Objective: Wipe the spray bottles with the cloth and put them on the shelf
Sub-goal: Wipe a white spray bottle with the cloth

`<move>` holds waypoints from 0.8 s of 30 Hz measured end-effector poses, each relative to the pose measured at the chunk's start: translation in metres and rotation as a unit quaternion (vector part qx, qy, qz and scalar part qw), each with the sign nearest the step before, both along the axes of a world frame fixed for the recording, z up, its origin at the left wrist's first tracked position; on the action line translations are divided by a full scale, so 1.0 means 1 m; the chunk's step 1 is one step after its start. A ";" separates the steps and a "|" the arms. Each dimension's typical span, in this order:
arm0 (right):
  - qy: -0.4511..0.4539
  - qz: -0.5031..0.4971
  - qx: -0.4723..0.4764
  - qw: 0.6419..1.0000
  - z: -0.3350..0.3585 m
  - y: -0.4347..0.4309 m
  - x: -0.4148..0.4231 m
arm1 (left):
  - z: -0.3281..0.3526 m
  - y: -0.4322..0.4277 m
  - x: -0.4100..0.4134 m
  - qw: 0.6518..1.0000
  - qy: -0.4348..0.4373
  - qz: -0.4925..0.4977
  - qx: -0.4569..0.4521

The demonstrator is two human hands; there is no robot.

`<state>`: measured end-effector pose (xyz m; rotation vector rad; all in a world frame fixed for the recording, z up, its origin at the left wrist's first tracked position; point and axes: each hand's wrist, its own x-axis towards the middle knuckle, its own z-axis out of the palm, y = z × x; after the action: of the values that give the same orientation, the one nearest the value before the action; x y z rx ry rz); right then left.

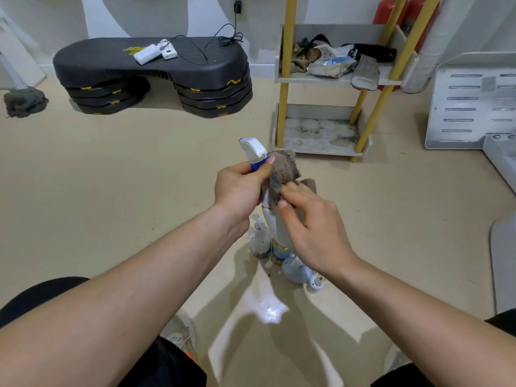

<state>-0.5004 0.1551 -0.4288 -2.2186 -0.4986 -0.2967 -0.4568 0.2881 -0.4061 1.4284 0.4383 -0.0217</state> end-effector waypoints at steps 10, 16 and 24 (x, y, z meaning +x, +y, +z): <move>0.002 -0.019 0.067 0.998 -0.017 -0.012 0.008 | 0.004 0.008 0.002 1.000 -0.002 0.012 0.015; 0.112 0.026 0.022 0.993 -0.008 -0.005 0.017 | 0.005 -0.005 -0.006 0.999 -0.023 -0.028 0.006; 0.351 0.018 0.218 0.911 -0.038 -0.025 0.026 | 0.005 0.007 -0.002 0.996 -0.026 -0.072 0.039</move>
<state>-0.4748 0.1305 -0.4668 -1.7142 -0.0596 0.3786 -0.4584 0.2952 -0.4013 1.5327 0.2963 -0.0846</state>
